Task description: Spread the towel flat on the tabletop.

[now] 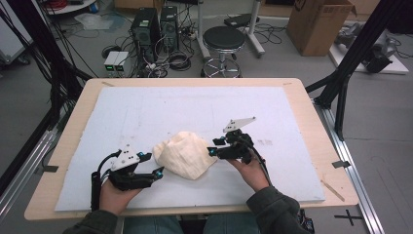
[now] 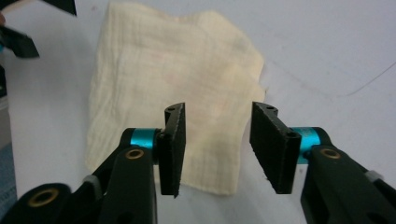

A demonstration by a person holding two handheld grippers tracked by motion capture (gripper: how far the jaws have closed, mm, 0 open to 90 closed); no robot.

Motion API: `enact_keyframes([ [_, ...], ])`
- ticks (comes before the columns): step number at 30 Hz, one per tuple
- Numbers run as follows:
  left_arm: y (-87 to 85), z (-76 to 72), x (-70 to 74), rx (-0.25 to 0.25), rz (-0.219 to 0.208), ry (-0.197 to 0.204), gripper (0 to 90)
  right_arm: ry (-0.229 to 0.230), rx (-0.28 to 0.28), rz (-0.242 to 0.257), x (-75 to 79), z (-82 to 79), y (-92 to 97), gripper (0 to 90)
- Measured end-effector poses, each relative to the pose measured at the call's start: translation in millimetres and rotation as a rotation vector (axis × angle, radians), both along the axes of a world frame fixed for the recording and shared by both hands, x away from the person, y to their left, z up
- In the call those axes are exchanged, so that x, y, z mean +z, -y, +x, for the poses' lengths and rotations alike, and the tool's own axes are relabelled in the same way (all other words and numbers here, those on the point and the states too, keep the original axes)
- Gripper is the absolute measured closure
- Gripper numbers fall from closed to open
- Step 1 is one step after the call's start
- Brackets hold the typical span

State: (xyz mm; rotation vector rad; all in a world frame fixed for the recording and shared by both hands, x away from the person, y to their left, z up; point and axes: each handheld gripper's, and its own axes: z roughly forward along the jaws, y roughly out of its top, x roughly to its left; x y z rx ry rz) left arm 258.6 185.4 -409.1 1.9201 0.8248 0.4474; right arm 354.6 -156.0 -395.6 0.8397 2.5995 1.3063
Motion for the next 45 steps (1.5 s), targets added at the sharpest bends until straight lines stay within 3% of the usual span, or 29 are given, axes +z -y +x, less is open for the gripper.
enact_keyframes([
  [5, -0.5, 1.4, -1.6, 0.002, 0.0, -0.005, 33.7, -0.017, 0.036, -0.063, -18.3, -2.9, -2.0, 62.4],
  [12, -2.9, 1.7, -1.6, -0.003, -0.005, -0.003, 33.6, -0.033, 0.039, -0.159, -40.1, 3.2, -11.6, 62.7],
  [15, -4.6, 2.2, -1.4, -0.002, -0.006, -0.002, 33.6, -0.02, 0.03, -0.161, -40.1, 3.3, -12.9, 68.7],
  [19, -5.8, 2.2, -1.4, 0.0, -0.013, -0.002, 33.6, -0.02, 0.048, -0.155, -40.5, 3.2, -13.9, 84.3],
  [21, -6.6, 1.9, -1.1, 0.003, -0.016, -0.001, 33.7, -0.01, 0.05, -0.169, -38.8, 1.7, -13.6, 85.9],
  [24, -7.4, 1.8, -1.1, 0.006, -0.021, 0.003, 33.7, -0.029, 0.027, -0.155, -33.3, -0.4, -3.4, 86.0],
  [31, -4.7, 1.5, -0.6, -0.006, -0.012, 0.002, 33.7, -0.007, -0.028, -0.156, -17.4, -21.9, 37.9, 86.0],
  [40, 0.5, 0.0, 0.1, -0.015, -0.013, 0.003, 33.7, -0.057, -0.073, -0.199, -25.5, -56.2, 79.9, 85.7],
  [42, 2.2, -0.4, 0.2, -0.018, -0.018, 0.005, 33.7, -0.072, -0.082, -0.194, -28.3, -61.0, 86.6, 82.9],
  [45, 3.8, -0.4, 0.1, -0.022, -0.009, 0.004, 33.7, -0.082, -0.088, -0.192, -29.5, -63.6, 90.2, 68.2],
])
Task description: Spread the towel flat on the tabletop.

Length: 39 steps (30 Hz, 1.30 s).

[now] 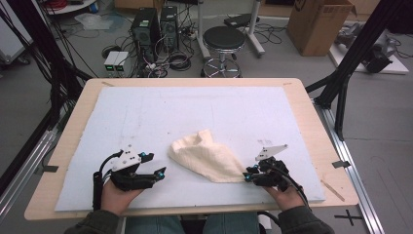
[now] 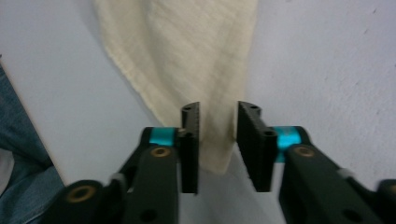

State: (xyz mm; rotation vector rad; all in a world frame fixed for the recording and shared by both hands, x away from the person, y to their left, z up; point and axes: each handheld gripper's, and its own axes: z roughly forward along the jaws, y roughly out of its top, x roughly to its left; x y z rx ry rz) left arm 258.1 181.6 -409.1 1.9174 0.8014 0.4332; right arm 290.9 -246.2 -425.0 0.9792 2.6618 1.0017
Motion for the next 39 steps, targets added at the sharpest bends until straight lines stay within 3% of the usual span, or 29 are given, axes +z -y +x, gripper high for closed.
enact_keyframes([
  [5, 2.4, -0.1, -0.1, -0.009, -0.01, 0.002, 35.1, 0.08, 0.018, 0.017, 14.0, -2.0, -4.8, 64.5],
  [10, 16.0, 3.9, -4.8, -0.047, 0.021, -0.017, 40.5, 0.123, 0.118, 0.061, 20.4, 0.8, -17.3, 64.0],
  [14, 33.5, 9.5, -10.8, -0.094, 0.068, -0.024, 45.4, 0.105, 0.159, 0.026, 10.9, 11.0, -31.5, 64.0],
  [19, 56.5, 25.5, -18.7, -0.139, 0.121, -0.064, 48.0, 0.087, 0.201, 0.005, 2.2, 22.5, -41.1, 63.9],
  [22, 68.4, 37.6, -22.6, -0.138, 0.149, -0.084, 48.4, 0.083, 0.208, -0.028, -1.7, 27.5, -43.0, 64.0],
  [25, 78.7, 49.7, -22.6, -0.147, 0.205, -0.105, 52.1, 0.077, 0.218, -0.048, -5.7, 31.1, -43.4, 64.5],
  [27, 83.8, 55.8, -22.1, -0.141, 0.219, -0.103, 57.1, 0.078, 0.223, -0.038, -6.6, 32.4, -42.8, 65.6],
  [29, 87.9, 61.6, -23.0, -0.144, 0.24, -0.118, 67.9, 0.077, 0.225, -0.037, -6.8, 32.7, -42.9, 68.3],
  [32, 89.4, 66.4, -20.6, -0.154, 0.246, -0.104, 86.3, 0.077, 0.234, -0.032, -6.9, 33.1, -43.3, 80.6],
  [34, 85.0, 64.2, -14.4, -0.159, 0.227, -0.084, 89.5, 0.068, 0.237, -0.024, -6.8, 33.4, -43.6, 86.7],
  [39, 63.4, 53.4, 9.1, -0.138, 0.193, -0.021, 89.8, 0.061, 0.24, -0.018, -5.9, 32.8, -43.3, 88.2],
])
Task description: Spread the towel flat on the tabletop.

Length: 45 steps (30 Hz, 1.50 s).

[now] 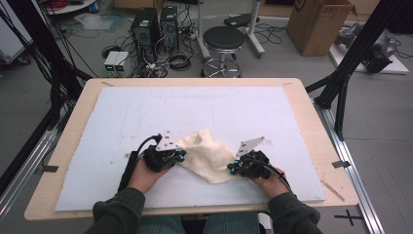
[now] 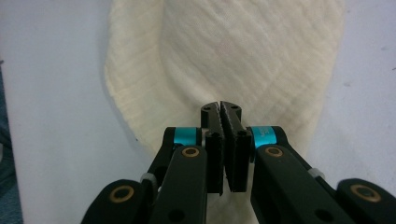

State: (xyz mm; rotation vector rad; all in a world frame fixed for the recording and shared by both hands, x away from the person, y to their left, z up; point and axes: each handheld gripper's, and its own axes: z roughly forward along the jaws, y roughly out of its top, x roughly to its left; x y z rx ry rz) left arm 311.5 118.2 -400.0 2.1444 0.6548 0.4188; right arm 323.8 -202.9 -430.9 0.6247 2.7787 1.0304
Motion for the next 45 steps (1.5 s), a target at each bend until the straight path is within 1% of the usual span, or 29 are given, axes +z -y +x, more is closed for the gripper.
enact_keyframes([
  [2, -8.5, -4.8, 10.9, -0.001, -0.024, 0.026, 89.9, -0.01, -0.002, 0.019, 2.0, -2.0, 0.4, 88.3],
  [3, -13.3, -8.8, 17.6, -0.015, -0.037, 0.039, 89.8, -0.009, 0.001, 0.029, 3.1, -2.3, 0.4, 88.3],
  [5, -15.5, -14.0, 22.3, -0.03, -0.051, 0.037, 89.8, 0.002, 0.006, 0.039, 6.4, -4.4, -0.4, 88.3],
  [6, -14.4, -15.7, 21.2, -0.046, -0.054, 0.031, 89.7, 0.001, 0.002, 0.036, 7.4, -5.0, -1.1, 88.4],
  [7, -12.2, -17.0, 18.3, -0.064, -0.053, 0.024, 89.6, 0.004, 0.0, 0.032, 7.6, -4.6, -1.2, 88.3],
  [8, -8.8, -18.3, 13.8, -0.078, -0.05, 0.019, 87.9, -0.003, -0.002, 0.034, 7.4, -4.1, -0.8, 88.3],
  [10, -1.7, -20.2, 2.0, -0.089, -0.041, 0.006, 80.9, -0.002, -0.01, 0.031, 7.3, -3.8, 0.5, 88.3],
  [12, 3.3, -20.1, -9.8, -0.104, -0.037, -0.021, 76.1, -0.002, -0.014, 0.031, 7.8, -4.4, 1.9, 88.3],
  [15, 10.6, -17.3, -21.9, -0.107, -0.009, -0.05, 68.0, -0.005, -0.025, 0.027, 6.0, -2.6, 5.0, 88.3],
  [17, 13.3, -13.4, -24.8, -0.098, -0.016, -0.057, 64.3, -0.012, -0.039, 0.026, 4.1, -0.2, 7.3, 88.3],
  [19, 15.4, -8.0, -26.7, -0.079, -0.034, -0.067, 60.9, -0.017, -0.05, 0.027, 2.7, 1.7, 9.2, 88.2],
  [21, 19.9, -3.4, -29.6, -0.067, -0.02, -0.08, 57.7, -0.016, -0.052, 0.029, 2.0, 2.9, 10.6, 87.5],
  [22, 22.9, -1.7, -31.8, -0.069, -0.011, -0.095, 55.3, -0.014, -0.056, 0.029, 1.2, 3.4, 11.2, 86.3],
  [23, 25.9, -0.6, -33.4, -0.075, 0.006, -0.105, 55.1, -0.014, -0.061, 0.027, 0.6, 4.1, 11.6, 85.2],
  [26, 34.8, 0.6, -38.7, -0.076, 0.059, -0.107, 52.6, -0.029, -0.066, 0.034, -2.3, 5.9, 14.1, 82.3],
  [27, 36.3, 0.3, -39.3, -0.075, 0.066, -0.091, 52.7, -0.033, -0.063, 0.036, -2.1, 6.1, 14.3, 82.0],
  [29, 38.6, 0.8, -39.1, -0.064, 0.072, -0.085, 55.0, -0.028, -0.064, 0.031, -2.4, 5.7, 13.4, 81.8],
  [30, 39.6, 0.6, -39.3, -0.061, 0.072, -0.072, 60.0, -0.028, -0.064, 0.032, -2.5, 5.7, 13.3, 81.8],
  [31, 40.2, 0.2, -39.4, -0.062, 0.077, -0.062, 68.1, -0.028, -0.063, 0.031, -2.7, 6.0, 13.3, 81.8],
  [32, 41.2, 0.6, -39.8, -0.058, 0.081, -0.05, 74.0, -0.032, -0.062, 0.033, -2.8, 6.3, 13.4, 82.1],
  [33, 41.9, 0.9, -39.6, -0.047, 0.09, -0.039, 79.8, -0.033, -0.064, 0.032, -2.7, 6.4, 13.4, 82.5],
  [34, 41.9, 2.0, -39.2, -0.048, 0.091, -0.039, 84.8, -0.027, -0.065, 0.031, -2.9, 6.4, 13.0, 83.2],
  [35, 40.8, 3.0, -38.2, -0.05, 0.09, -0.046, 85.6, -0.027, -0.064, 0.031, -3.0, 6.3, 12.5, 84.0],
  [37, 36.4, 2.2, -34.1, -0.049, 0.092, -0.038, 86.3, -0.034, -0.06, 0.033, -2.6, 6.2, 11.9, 88.3],
  [38, 32.5, 0.7, -29.9, -0.055, 0.081, -0.032, 86.3, -0.033, -0.059, 0.032, -2.1, 5.4, 11.2, 88.7],
  [39, 27.4, -2.1, -25.1, -0.054, 0.062, -0.023, 86.3, -0.031, -0.053, 0.032, -1.2, 4.4, 10.1, 88.9],
  [41, 15.1, -7.1, -13.0, -0.052, 0.047, -0.001, 86.4, -0.022, -0.035, 0.043, 1.5, 1.3, 6.9, 89.2],
  [43, 1.8, -12.5, 0.2, -0.049, 0.041, 0.019, 86.4, -0.01, -0.018, 0.053, 5.9, -2.2, 1.4, 89.6],
  [45, -10.4, -18.5, 14.1, -0.046, 0.028, 0.022, 86.3, 0.003, -0.001, 0.067, 12.1, -6.9, -3.7, 89.6],
])
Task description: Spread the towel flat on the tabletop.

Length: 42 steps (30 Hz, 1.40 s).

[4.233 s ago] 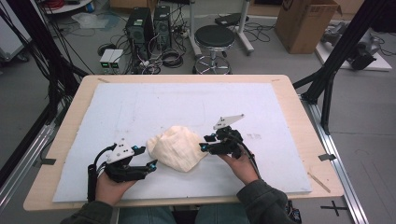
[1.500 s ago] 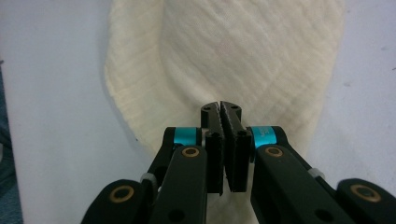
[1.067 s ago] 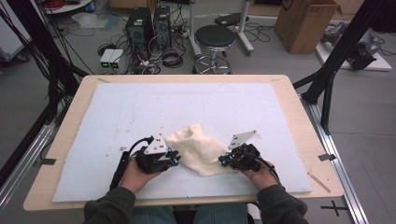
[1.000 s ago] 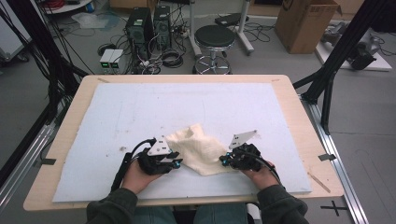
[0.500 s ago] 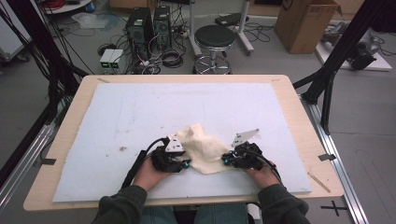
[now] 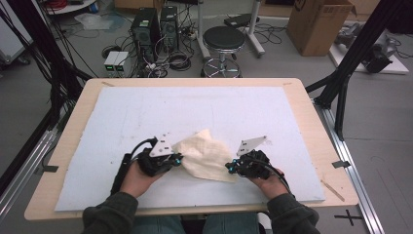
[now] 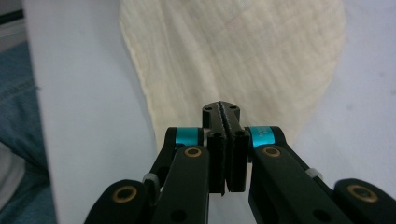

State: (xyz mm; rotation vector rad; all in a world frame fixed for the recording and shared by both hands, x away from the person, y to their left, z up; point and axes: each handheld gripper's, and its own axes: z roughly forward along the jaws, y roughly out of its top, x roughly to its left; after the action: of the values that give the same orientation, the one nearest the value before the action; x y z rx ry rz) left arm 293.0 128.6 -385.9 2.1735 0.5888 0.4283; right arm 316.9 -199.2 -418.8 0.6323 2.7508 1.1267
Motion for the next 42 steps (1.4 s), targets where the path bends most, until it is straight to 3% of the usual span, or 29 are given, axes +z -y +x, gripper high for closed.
enact_keyframes([
  [5, -16.5, -17.9, 26.3, -0.017, 0.007, -0.002, 86.3, 0.011, 0.048, 0.056, 11.1, -11.8, -10.1, 89.5],
  [8, -15.1, -16.3, 26.2, -0.047, 0.051, -0.024, 86.2, 0.012, 0.077, 0.043, 8.9, -13.1, -18.7, 78.2],
  [10, -12.6, -7.1, 18.5, -0.049, 0.053, -0.044, 86.1, 0.034, 0.071, 0.015, 3.4, -9.6, -24.8, 70.6],
  [13, -8.2, 11.2, 2.8, -0.025, 0.053, -0.076, 85.6, 0.022, 0.085, -0.017, -4.0, -1.6, -33.7, 65.9],
  [17, -2.9, 37.7, -9.4, 0.004, 0.048, -0.082, 85.1, 0.009, 0.082, -0.063, -12.5, 9.5, -42.5, 65.6],
  [20, -2.2, 57.0, -17.1, 0.043, 0.034, -0.105, 84.9, 0.018, 0.076, -0.059, -13.9, 15.5, -45.2, 75.3],
  [23, -3.6, 71.2, -28.1, 0.074, 0.032, -0.141, 83.7, -0.007, 0.079, -0.052, -14.1, 20.2, -45.9, 88.3],
  [24, -4.3, 75.0, -31.4, 0.08, 0.034, -0.156, 82.3, -0.021, 0.08, -0.056, -13.3, 21.7, -46.0, 88.7],
  [26, -6.0, 80.6, -35.7, 0.104, 0.029, -0.171, 77.0, -0.003, 0.061, -0.074, -10.8, 24.6, -43.8, 89.0],
  [29, -10.3, 85.1, -36.2, 0.134, 0.0, -0.183, 68.3, -0.012, -0.003, -0.037, -6.2, 31.5, -28.8, 89.1],
  [32, -14.6, 80.6, -28.7, 0.134, -0.034, -0.184, 60.6, -0.021, -0.054, -0.044, -5.8, 37.5, -17.7, 89.0],
  [37, -22.0, 57.3, -7.7, 0.071, -0.073, -0.128, 57.4, -0.022, -0.084, -0.042, -5.9, 40.6, -14.6, 89.0],
  [42, -19.4, 31.0, -8.7, -0.009, -0.073, -0.119, 59.7, -0.01, -0.086, -0.046, -5.9, 40.0, -15.4, 88.9],
])
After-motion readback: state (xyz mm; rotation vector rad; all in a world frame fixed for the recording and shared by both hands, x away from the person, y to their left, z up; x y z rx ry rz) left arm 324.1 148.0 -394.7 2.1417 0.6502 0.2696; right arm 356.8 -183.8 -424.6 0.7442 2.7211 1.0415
